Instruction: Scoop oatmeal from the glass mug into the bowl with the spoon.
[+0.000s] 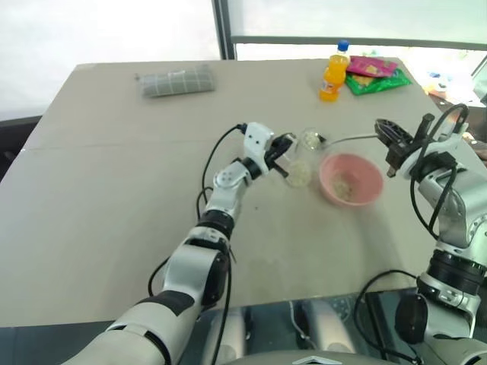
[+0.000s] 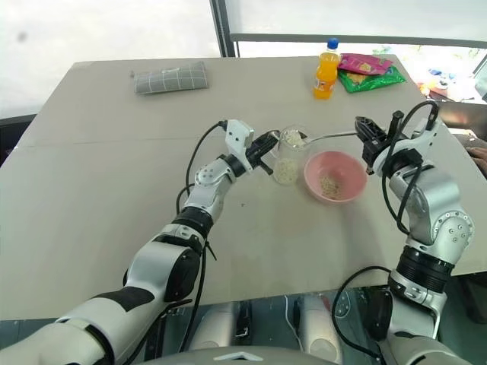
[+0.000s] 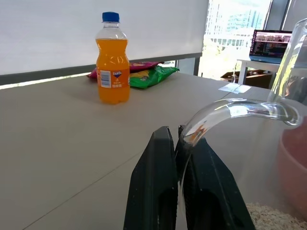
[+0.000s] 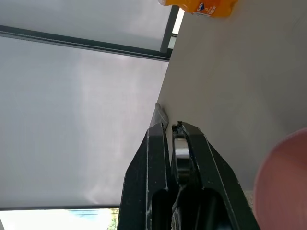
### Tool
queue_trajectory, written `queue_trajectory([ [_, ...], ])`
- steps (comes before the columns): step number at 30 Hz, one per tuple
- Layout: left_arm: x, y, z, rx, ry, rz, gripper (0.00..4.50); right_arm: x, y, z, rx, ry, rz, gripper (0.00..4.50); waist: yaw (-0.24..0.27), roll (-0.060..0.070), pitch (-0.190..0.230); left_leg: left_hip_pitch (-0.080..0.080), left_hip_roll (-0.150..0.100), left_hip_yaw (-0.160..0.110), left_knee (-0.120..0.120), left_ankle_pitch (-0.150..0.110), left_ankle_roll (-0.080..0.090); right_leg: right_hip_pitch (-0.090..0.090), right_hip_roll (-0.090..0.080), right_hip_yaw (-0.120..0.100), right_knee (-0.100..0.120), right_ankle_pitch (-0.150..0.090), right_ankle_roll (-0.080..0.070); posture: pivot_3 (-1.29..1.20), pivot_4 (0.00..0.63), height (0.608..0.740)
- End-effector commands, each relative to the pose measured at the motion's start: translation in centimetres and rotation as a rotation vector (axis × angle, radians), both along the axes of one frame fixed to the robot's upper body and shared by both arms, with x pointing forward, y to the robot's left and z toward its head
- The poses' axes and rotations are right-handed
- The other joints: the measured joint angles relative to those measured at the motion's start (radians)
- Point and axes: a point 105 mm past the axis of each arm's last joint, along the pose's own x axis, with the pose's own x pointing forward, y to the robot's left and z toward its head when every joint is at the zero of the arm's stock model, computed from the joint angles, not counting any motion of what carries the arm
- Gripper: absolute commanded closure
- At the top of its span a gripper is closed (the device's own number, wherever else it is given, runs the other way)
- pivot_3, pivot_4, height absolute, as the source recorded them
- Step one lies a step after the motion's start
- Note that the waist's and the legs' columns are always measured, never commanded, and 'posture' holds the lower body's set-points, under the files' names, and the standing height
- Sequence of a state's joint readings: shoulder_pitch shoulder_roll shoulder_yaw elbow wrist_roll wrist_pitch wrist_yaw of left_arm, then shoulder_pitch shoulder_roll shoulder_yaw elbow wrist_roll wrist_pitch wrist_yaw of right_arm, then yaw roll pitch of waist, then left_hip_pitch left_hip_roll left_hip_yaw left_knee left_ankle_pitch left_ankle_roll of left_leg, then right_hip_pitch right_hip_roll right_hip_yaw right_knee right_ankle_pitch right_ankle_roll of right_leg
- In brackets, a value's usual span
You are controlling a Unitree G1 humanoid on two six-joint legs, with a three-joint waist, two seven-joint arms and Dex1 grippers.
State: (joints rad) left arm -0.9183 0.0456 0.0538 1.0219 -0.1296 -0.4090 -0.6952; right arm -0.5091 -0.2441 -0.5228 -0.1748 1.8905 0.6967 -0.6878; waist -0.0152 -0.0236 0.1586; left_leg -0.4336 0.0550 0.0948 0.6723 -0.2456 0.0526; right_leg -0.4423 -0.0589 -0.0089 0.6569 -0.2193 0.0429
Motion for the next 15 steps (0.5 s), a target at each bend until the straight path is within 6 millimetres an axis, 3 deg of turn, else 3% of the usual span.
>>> queue_trajectory([
  [1,-0.11,0.11,1.88,-0.065,-0.067,0.001,4.47,-0.26,-0.46,0.53,-0.013,-0.035,-0.019,4.5,0.0,0.0,0.0,0.0,0.0,0.0,0.0,0.0,0.0,0.0,0.0,0.0,0.0,0.0,0.0,0.0,0.15,0.74],
  [15,0.01,0.39,1.91,-0.052,-0.069,0.005,4.47,-0.53,-0.59,0.91,-0.037,-0.059,-0.018,4.5,0.001,0.0,0.0,0.0,0.0,0.0,0.0,0.0,0.0,0.0,0.0,0.0,0.0,0.0,0.0,0.0,0.15,0.74],
])
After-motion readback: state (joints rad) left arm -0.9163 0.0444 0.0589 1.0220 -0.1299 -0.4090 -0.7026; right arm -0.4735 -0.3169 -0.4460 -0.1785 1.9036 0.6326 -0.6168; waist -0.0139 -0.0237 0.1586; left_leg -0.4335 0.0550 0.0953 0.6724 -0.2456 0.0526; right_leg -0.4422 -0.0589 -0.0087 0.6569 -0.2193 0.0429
